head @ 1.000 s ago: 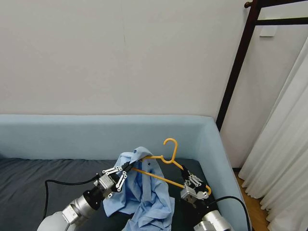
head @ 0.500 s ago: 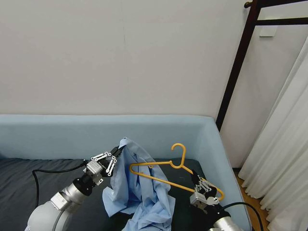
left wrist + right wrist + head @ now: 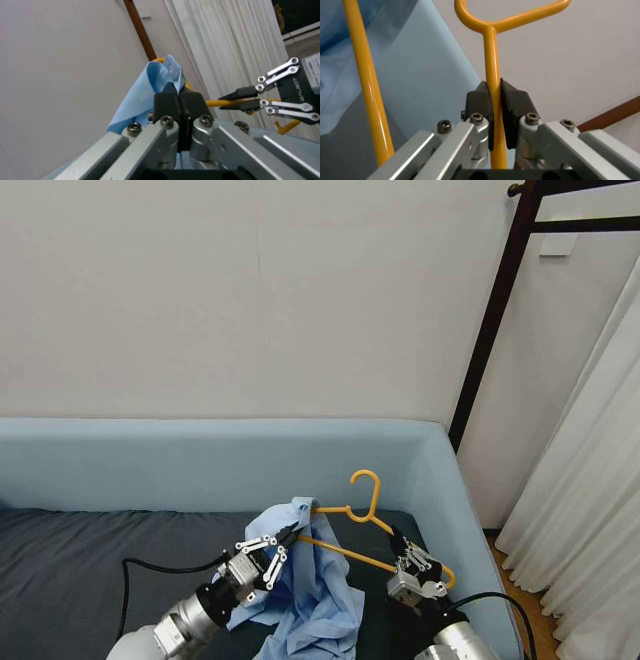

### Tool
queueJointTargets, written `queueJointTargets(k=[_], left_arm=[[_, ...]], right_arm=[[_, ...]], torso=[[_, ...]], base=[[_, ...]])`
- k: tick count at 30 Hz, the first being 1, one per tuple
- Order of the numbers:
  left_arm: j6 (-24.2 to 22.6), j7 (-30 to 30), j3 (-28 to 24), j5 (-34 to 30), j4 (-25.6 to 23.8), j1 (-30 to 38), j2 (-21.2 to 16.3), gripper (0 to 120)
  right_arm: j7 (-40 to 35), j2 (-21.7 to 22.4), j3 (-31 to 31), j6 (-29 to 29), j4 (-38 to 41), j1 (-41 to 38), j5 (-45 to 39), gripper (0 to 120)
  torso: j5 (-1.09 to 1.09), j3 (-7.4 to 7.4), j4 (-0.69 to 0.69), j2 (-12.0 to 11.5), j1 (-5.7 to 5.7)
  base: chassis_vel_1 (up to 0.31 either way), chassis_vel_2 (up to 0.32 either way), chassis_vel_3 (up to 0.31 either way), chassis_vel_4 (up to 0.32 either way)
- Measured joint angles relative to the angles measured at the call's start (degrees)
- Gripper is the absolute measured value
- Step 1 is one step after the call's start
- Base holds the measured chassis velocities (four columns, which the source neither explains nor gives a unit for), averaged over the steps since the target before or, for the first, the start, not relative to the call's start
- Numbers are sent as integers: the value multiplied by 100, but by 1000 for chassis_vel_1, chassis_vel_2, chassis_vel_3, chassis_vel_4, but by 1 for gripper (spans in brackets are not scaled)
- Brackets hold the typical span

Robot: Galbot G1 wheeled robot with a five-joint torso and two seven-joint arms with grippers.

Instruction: Pick up the clothes from the sofa and hang them on the clothes hanger.

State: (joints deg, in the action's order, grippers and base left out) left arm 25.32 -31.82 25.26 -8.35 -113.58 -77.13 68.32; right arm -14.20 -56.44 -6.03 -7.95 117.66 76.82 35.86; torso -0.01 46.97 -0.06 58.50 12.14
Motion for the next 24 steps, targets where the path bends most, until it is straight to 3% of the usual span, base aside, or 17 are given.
queueJointTargets(k=[8,24], left_arm=[[40,31,136,-5,108,134,39,0],[-29,-106,535,-255,-240,175,-327,0]], right_arm=[[-52,-7,0,127,-87,97,28,4],[-208,437,-302,712,-960,-541,-51,4]], torso=[[-1,0,-1,0,0],[0,0,0,0,0]], base=[[0,0,0,0],[0,0,0,0]])
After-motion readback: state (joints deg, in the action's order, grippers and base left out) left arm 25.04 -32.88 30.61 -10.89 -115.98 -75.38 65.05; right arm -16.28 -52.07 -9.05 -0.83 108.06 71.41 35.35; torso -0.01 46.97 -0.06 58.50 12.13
